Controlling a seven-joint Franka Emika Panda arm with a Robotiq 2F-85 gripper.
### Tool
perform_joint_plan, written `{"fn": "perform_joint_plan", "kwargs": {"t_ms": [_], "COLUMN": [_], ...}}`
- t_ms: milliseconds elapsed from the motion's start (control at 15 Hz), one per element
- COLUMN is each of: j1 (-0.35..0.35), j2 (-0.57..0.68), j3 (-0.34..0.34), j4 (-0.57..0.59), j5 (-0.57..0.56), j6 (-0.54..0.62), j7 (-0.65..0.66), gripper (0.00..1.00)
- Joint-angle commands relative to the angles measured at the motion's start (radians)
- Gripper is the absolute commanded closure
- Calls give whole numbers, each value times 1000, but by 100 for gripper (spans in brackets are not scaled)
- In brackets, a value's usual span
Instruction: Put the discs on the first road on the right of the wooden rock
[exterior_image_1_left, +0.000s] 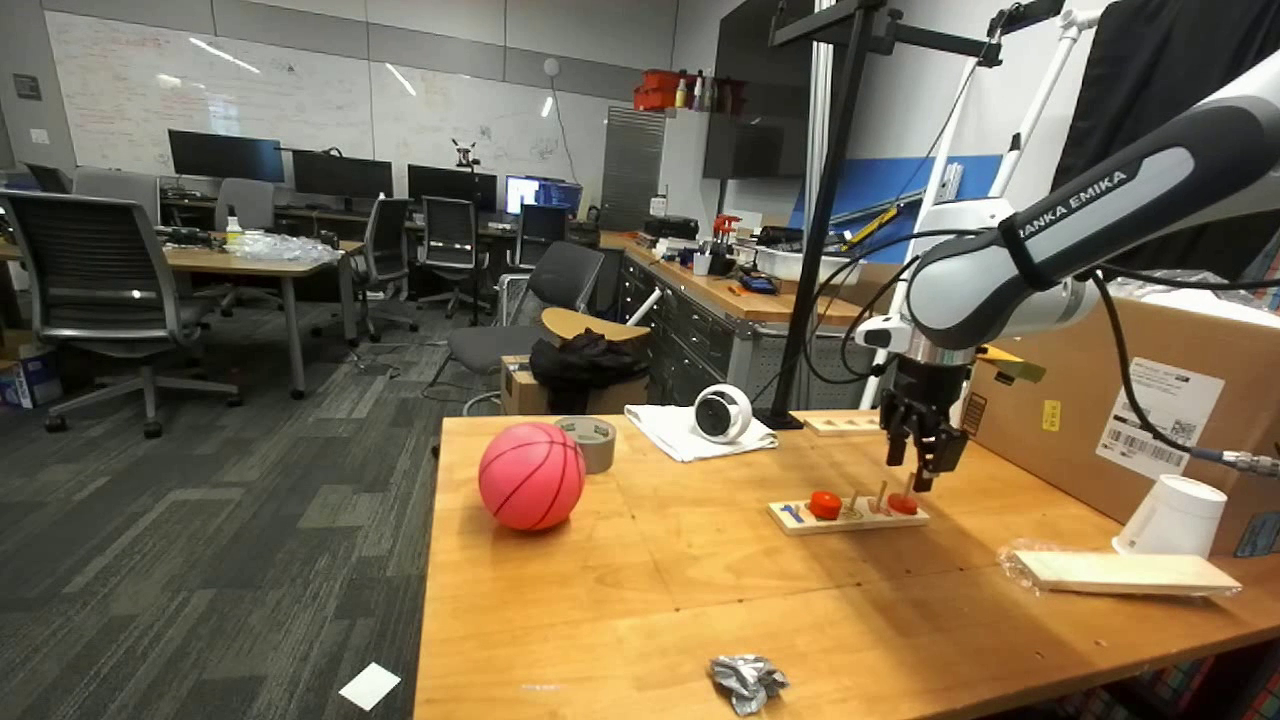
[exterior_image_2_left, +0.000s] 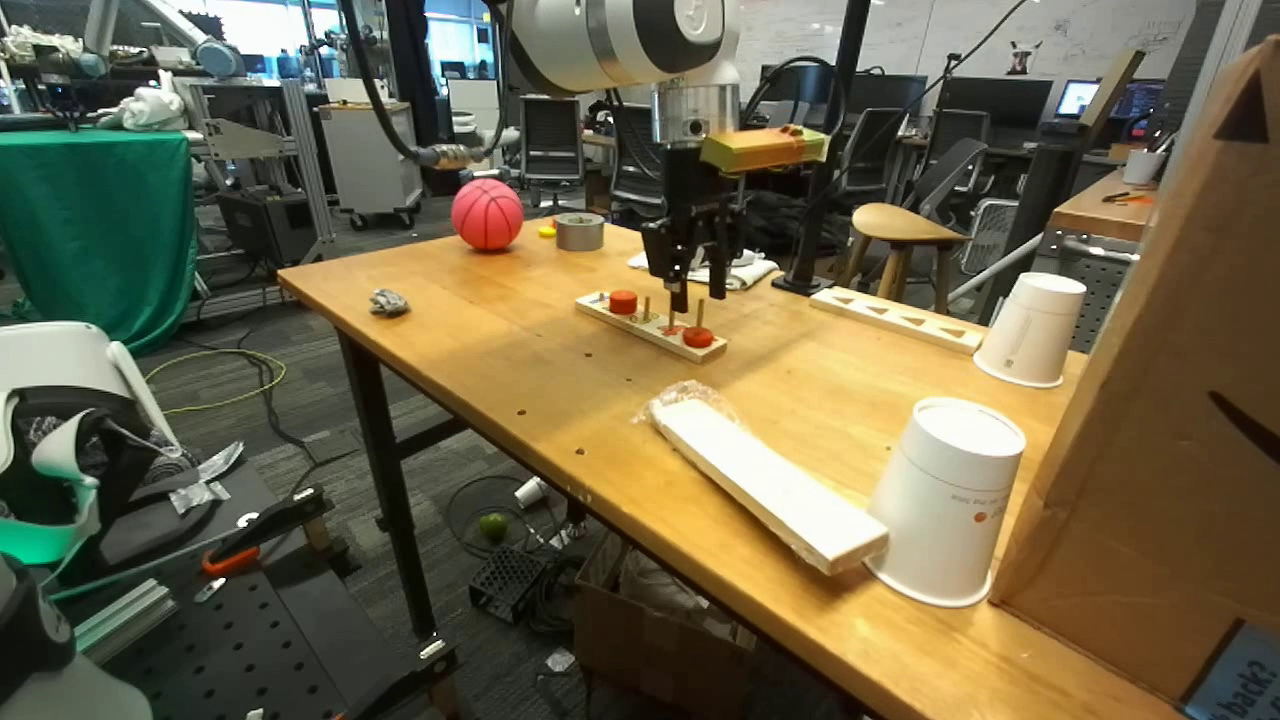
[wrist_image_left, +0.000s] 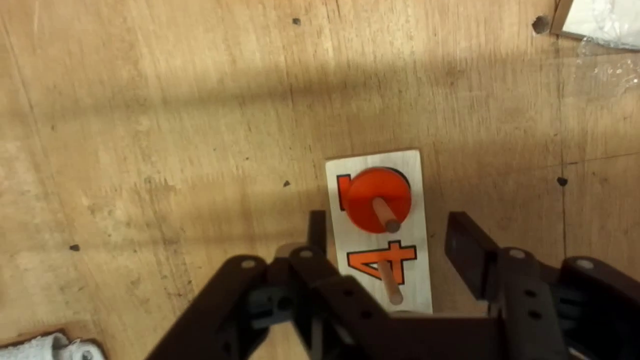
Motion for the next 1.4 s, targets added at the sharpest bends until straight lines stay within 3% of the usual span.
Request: {"fn": "perform_joint_plan", "kwargs": {"t_ms": [0,667,1333], "j1": [3,81,91], "j2": [-109,-127,5], "j3": [47,118,119], "j4": [-52,-137,-18], "j5": [83,140,104], "j6": [27,40,18], "j7": [-1,33,44], "gripper": [3,0,0]}}
